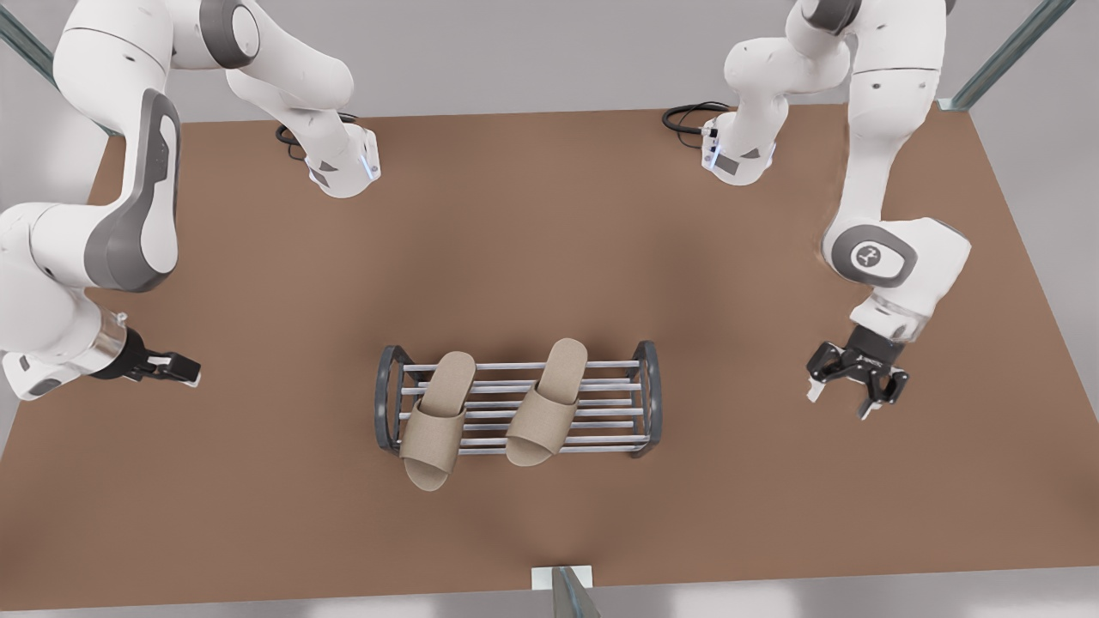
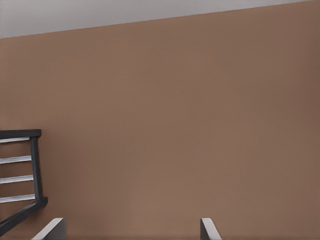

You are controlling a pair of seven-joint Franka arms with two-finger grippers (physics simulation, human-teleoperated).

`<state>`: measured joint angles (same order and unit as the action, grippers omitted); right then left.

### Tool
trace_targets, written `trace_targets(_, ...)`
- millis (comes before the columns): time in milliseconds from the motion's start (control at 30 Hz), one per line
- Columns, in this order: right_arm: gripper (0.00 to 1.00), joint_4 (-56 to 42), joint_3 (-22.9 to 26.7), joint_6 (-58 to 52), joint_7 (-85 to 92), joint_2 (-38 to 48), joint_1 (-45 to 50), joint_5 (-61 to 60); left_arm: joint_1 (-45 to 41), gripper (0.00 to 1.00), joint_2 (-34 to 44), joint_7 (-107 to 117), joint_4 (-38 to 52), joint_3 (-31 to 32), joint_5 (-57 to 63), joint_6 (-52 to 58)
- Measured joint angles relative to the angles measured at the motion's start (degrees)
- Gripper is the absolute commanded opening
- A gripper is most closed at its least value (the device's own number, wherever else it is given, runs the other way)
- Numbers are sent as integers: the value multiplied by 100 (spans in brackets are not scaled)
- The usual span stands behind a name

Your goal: Place the right shoe on the shoe rack with the right arm, and place the left shoe on the shoe rack with the left arm

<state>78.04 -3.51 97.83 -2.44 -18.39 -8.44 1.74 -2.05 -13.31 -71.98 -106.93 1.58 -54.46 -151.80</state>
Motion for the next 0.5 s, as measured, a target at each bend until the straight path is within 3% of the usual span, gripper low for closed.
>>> trace_targets(67,100,-4,0,3,5,-4,0,-1,-553,100,14,897,1483,-157,2098,1939)
trace_targets(133,100,-5,0,4,9,-7,0,-2,-926,100,-525,1627,3270,-189,3880,4032)
trace_targets(167,100,-4,0,5,11,-10,0,-2,-1033,100,-405,1917,3067,-149,4603,4695)
trace_targets(233,100,-5,0,7,15,-13,0,-3,-800,100,57,2643,1515,363,5335,5057)
trace_targets(367,100,-5,0,7,21,-14,-3,-3,-673,100,-182,3705,2451,287,5692,6263)
trace_targets(500,100,-5,0,6,26,-14,-6,-3,-671,100,-230,4547,2626,279,5869,7017)
